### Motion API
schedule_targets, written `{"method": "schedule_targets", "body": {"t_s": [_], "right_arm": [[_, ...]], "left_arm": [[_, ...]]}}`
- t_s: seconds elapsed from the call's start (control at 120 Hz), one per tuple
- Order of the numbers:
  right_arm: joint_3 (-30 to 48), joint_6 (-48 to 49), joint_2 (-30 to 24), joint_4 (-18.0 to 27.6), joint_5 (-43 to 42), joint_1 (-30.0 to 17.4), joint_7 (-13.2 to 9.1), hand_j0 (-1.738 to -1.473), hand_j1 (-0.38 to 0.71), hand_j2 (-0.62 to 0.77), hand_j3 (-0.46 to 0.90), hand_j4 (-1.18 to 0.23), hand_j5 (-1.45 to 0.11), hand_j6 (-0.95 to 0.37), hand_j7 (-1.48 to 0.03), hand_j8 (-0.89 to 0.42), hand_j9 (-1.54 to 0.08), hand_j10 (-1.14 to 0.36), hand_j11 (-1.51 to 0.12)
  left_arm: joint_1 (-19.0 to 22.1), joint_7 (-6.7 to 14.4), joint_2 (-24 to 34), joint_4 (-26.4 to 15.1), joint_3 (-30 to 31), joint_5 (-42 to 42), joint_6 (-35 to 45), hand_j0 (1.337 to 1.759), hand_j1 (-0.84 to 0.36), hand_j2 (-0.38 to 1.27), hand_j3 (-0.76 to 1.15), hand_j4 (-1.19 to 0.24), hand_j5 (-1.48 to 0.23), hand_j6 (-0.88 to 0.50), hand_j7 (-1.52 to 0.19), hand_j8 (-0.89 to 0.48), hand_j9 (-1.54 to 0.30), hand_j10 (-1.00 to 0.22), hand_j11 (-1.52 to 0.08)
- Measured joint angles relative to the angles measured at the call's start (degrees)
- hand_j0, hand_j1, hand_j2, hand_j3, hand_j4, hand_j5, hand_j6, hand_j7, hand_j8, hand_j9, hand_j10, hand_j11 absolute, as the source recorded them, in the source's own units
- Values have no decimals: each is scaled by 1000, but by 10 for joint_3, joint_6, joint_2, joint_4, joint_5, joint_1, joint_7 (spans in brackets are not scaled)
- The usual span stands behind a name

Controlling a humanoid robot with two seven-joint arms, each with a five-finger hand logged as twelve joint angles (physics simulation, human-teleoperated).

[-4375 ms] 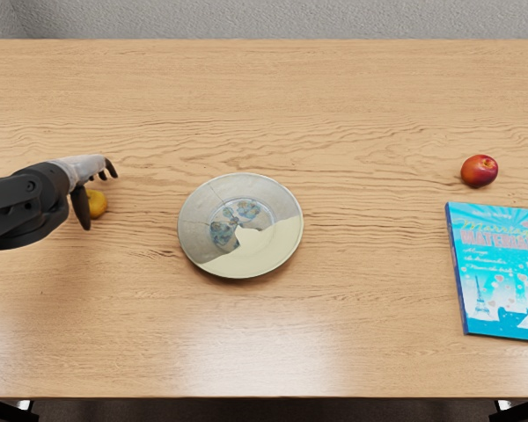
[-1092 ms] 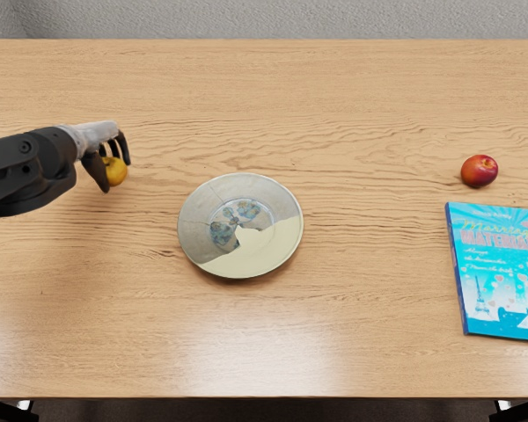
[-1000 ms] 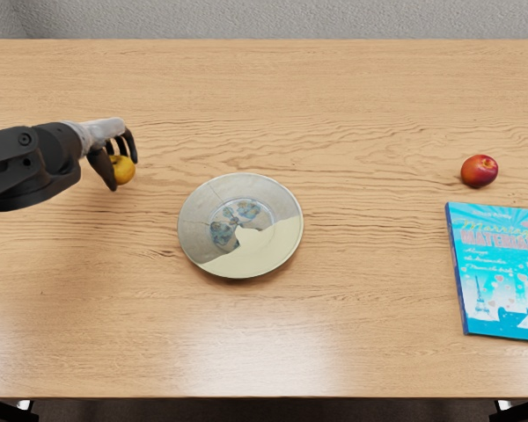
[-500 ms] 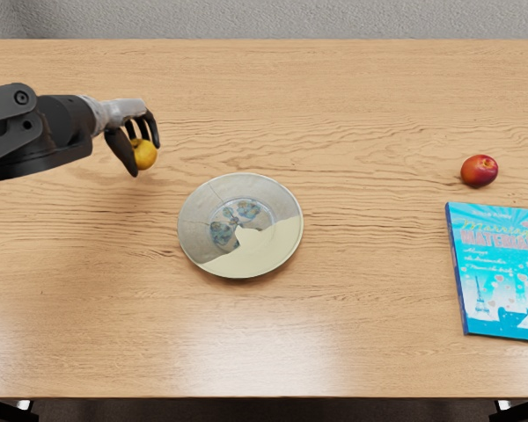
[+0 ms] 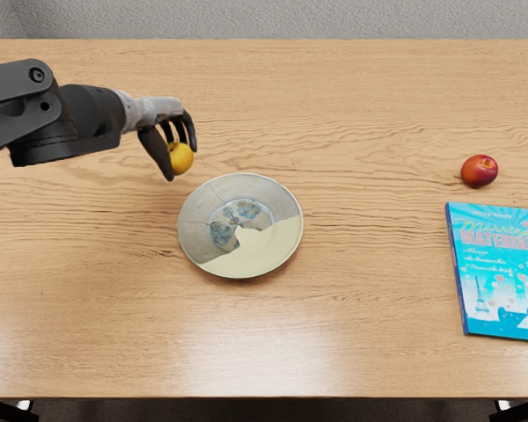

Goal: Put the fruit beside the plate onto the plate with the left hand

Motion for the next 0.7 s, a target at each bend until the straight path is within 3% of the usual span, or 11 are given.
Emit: {"method": "schedule_targets", "body": {"t_s": [0.7], "right_arm": [[0, 1, 0, 0, -1, 0, 0, -1658, -317, -5, 0, -27, -35, -27, -35, -27, -35, -27, -35]], "left_arm": [[1, 0, -63, -6, 4, -41, -22, 1656, -325, 446, 0, -662, -973, -424, -952, -450, -943, -715, -941]]}}
